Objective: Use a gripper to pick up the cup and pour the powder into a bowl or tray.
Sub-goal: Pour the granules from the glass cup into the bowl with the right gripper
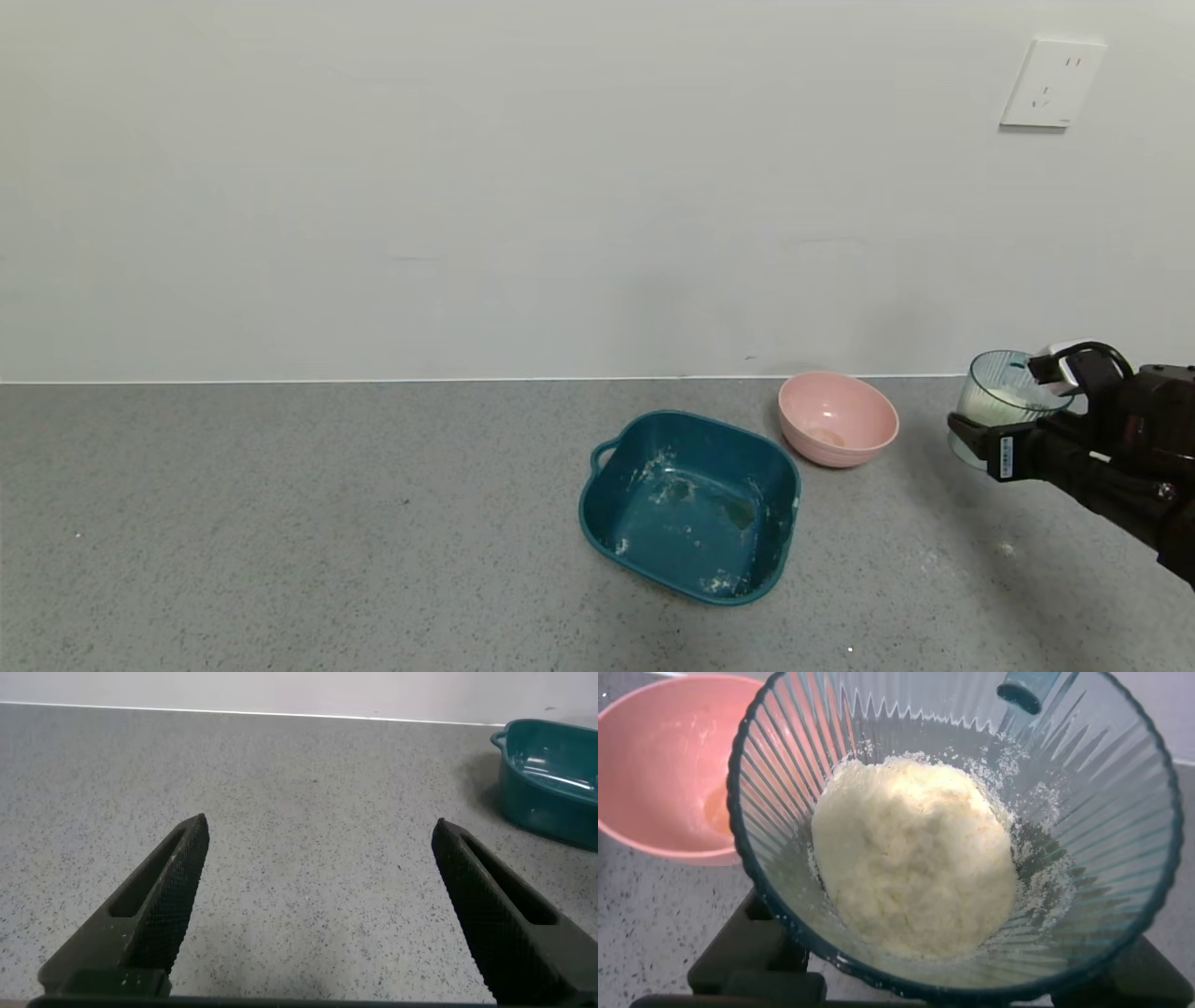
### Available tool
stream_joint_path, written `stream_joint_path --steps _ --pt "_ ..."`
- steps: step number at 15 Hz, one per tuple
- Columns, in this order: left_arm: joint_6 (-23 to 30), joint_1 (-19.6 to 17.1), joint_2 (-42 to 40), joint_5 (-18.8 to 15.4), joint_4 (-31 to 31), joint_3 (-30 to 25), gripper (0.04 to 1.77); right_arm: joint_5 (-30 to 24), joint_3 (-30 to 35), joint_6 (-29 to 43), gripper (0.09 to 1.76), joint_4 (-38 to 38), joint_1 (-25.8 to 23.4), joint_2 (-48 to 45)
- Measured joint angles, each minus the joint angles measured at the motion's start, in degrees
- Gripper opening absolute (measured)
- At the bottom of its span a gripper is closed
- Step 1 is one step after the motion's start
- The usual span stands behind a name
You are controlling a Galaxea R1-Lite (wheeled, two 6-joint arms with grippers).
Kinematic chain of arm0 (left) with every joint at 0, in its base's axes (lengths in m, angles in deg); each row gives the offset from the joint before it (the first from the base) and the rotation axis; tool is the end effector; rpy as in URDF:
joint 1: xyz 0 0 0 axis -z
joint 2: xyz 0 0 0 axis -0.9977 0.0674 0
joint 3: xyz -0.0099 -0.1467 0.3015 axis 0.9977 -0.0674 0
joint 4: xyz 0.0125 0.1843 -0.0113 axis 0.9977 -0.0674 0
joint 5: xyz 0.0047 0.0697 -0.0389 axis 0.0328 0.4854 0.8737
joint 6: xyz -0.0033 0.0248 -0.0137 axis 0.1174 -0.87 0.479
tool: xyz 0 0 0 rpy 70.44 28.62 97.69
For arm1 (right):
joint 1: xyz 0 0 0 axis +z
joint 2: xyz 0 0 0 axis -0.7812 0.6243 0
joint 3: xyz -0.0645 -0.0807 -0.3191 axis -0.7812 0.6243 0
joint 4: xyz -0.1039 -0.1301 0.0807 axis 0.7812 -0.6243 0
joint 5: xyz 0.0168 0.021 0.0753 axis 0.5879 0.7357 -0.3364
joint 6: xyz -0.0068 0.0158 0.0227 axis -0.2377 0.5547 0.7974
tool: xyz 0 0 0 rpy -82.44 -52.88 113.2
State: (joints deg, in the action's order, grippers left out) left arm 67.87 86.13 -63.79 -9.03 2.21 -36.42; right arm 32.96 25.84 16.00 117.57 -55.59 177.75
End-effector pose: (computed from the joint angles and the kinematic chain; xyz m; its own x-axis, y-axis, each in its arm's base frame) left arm -0.0577 0.0004 0.0770 0.9998 0.0192 0.0081 -0.0187 0.9984 -0.0529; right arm 0.3145 -0.0237 0.1530 0.9590 -0.0851 -0.2703 0.0376 0.9836 -0.1763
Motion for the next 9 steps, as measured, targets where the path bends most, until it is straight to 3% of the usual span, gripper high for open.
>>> stream_joint_path --steps 5,9 --pt "0.02 0.0 0.0 0.02 0.0 0.0 1.72 0.22 -8.3 -4.94 1.34 -8.77 -0.4 -0.3" --pt "0.0 0.0 0.0 0.0 0.0 0.0 1.72 3.1 -13.79 -10.62 1.34 -10.64 -0.33 1.77"
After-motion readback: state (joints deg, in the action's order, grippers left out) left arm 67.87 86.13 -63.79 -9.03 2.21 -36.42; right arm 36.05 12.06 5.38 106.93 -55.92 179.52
